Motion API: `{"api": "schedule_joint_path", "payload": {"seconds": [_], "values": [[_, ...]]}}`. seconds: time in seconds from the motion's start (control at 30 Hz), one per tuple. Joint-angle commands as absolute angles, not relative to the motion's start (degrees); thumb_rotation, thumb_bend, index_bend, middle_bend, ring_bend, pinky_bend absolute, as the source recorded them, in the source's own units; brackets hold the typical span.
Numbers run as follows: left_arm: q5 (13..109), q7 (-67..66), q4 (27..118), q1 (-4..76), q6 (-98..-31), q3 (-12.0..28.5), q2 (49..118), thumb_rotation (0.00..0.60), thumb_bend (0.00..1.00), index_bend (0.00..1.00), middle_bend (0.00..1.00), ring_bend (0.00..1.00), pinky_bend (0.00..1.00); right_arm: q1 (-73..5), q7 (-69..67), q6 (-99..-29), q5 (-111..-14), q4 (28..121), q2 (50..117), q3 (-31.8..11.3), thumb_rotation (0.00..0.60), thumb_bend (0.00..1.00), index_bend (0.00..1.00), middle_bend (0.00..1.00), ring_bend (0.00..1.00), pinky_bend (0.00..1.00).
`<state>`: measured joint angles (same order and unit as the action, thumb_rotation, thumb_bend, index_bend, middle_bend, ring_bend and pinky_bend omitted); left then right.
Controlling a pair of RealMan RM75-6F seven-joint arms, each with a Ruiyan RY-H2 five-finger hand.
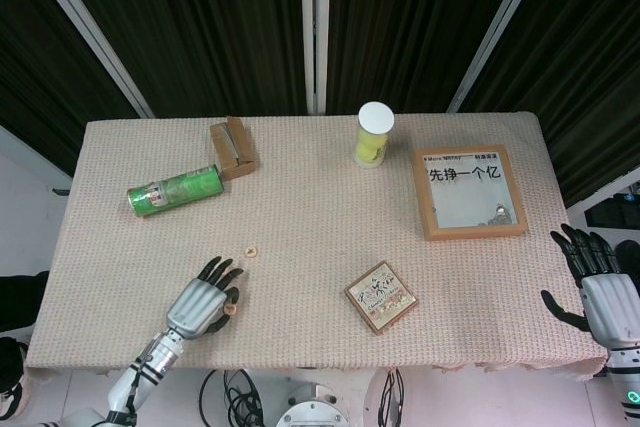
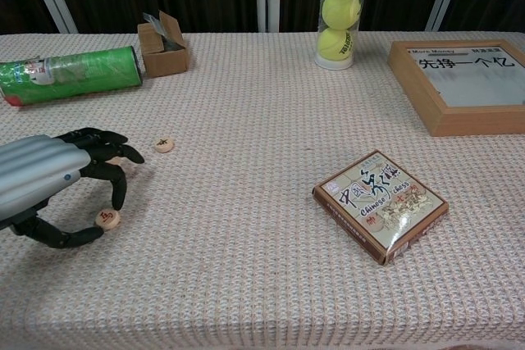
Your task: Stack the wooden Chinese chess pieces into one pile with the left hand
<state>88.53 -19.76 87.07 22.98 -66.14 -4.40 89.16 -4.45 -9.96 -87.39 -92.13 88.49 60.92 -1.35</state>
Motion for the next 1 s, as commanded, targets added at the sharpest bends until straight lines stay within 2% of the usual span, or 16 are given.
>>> {"api": "schedule_joint_path", "payload": {"seconds": [0.03, 0.3, 0.63, 1.0], "values": [[88.7, -19.4, 86.8, 22.9, -66.2, -4.5, 89.2, 0.6, 0.28, 0.49, 0.12, 0.0, 0.0, -4.5, -10.0, -87.4, -92.1, 88.5, 60.9, -1.3, 0.6, 0.25, 0.0, 0.0, 0.0, 0.0], [88.7, -18.9, 87.2, 22.5, -66.9, -4.2, 88.9, 0.6, 0.28, 0.49, 0.13, 0.0, 0.0, -4.4, -10.1, -87.4, -92.1, 88.5, 60.8, -1.4, 0.6, 0.25, 0.0, 0.0, 0.0, 0.0], [88.9, -20.5, 94.1, 21.4, -71.7, -1.9, 83.5, 0.6, 0.28, 0.49, 0.14, 0.0, 0.0, -4.5, -9.8, -87.2, -92.4, 88.5, 60.9, -1.2, 0.6, 0.25, 0.0, 0.0, 0.0, 0.0], [80.6, -19.6, 92.9, 25.1, -65.4, 3.6, 84.4, 0.6, 0.28, 0.49, 0.14, 0.0, 0.0, -4.6, -10.2, -86.9, -92.2, 88.4, 60.9, -1.2, 0.6, 0.25, 0.0, 0.0, 0.0, 0.0]]}}
